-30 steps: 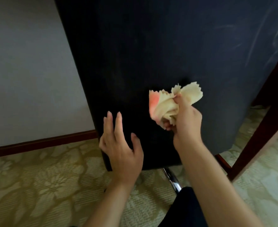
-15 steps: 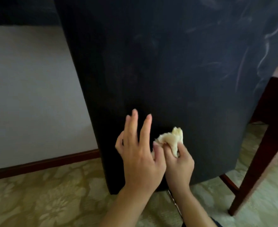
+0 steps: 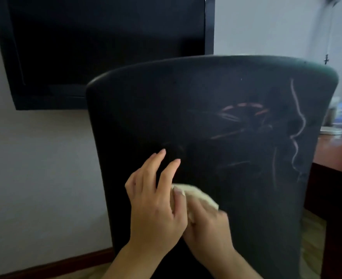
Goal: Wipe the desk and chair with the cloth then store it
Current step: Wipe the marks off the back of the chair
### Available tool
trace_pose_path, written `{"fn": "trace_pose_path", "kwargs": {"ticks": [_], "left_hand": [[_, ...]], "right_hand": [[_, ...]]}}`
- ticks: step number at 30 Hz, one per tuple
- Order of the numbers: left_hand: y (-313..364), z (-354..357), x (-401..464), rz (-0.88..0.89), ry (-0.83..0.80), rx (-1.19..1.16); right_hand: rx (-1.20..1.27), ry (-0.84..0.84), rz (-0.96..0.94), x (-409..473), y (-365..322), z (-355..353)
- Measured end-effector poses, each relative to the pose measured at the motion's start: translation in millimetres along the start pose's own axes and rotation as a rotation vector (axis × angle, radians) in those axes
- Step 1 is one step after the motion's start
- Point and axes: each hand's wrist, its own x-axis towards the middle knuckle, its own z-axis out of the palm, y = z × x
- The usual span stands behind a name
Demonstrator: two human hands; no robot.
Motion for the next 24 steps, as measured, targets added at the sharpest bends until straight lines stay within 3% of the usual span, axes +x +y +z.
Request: {"fn": "trace_pose_path", "kwargs": {"ticks": [3,7,10,13,17,20,24], "left_hand": [[-6,-4,16,0.019,0.012,0.058],[-14,-4,27,0.024,0.087,-0.019],[-19,-12,37,-0.012,0.212,-0.14],[-29,-24,65,-0.011,0.301,-0.042],[-45,-35,94,-0.032,0.289,0.127],[-56,-38,105,-0.028,0.19,0.232],[-58,-44,124,-0.037,0.177,0.22]], "right_hand": [[-0.041,-0.068,-0.055,5,3,-2],[-0.076,0.281,-0.14,92,-19,-29],[0.011,0.386,-0.17,149,-43,-43],[0.031,0.263,-0.181,146,-47,-28],[-0.017,-0.111,-0.183,61,-32,13],[-0.035,-0.207,-0.169,33,-29,29],[-0.03,-0.235,-0.155,52,-39,24]]}}
